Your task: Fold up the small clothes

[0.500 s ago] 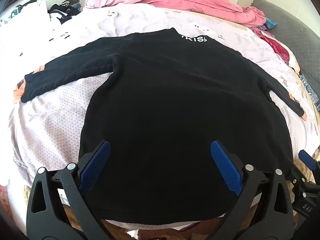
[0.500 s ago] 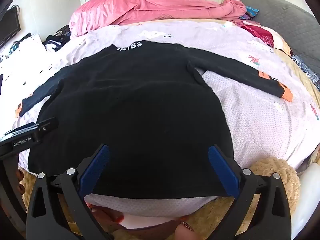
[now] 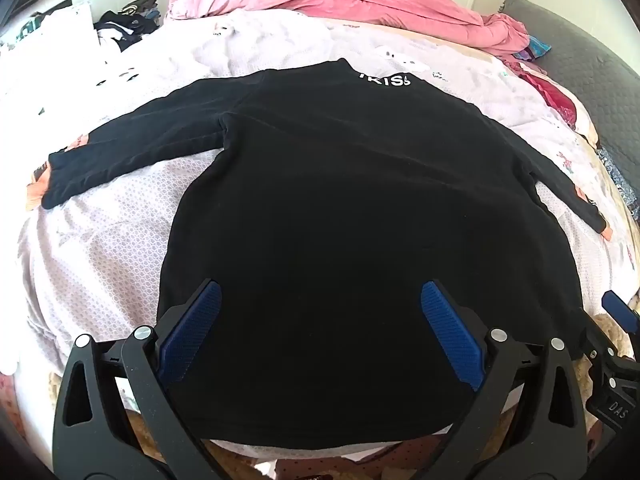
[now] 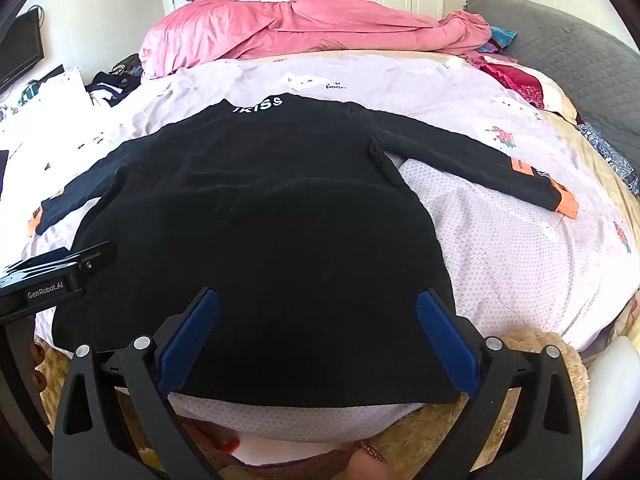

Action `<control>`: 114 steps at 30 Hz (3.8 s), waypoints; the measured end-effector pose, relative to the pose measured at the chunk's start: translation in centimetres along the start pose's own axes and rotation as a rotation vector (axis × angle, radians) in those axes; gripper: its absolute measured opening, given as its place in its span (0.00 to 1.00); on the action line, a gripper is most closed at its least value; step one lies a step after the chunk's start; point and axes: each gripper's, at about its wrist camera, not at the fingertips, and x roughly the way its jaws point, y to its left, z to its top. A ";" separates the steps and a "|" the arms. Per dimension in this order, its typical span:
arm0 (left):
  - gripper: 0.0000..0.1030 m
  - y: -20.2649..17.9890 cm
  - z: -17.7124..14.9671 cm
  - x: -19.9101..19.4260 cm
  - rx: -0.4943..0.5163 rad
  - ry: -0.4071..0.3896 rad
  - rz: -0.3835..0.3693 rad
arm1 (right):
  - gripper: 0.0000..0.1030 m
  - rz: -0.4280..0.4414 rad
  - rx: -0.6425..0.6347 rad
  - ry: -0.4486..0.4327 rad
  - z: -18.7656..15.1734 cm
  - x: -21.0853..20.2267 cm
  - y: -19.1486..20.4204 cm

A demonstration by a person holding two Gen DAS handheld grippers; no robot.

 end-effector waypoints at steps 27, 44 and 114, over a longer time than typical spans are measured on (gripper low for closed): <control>0.91 -0.2 -0.1 -0.5 0.008 -0.009 0.002 | 0.96 0.016 0.013 0.000 -0.1 -0.2 0.0; 0.91 -0.3 0.0 -0.7 0.011 -0.018 0.003 | 0.96 0.022 0.013 -0.007 0.1 -0.4 0.2; 0.91 -6.7 12.3 6.5 0.023 0.017 -0.075 | 0.96 -0.107 0.367 -0.017 9.6 6.6 -13.0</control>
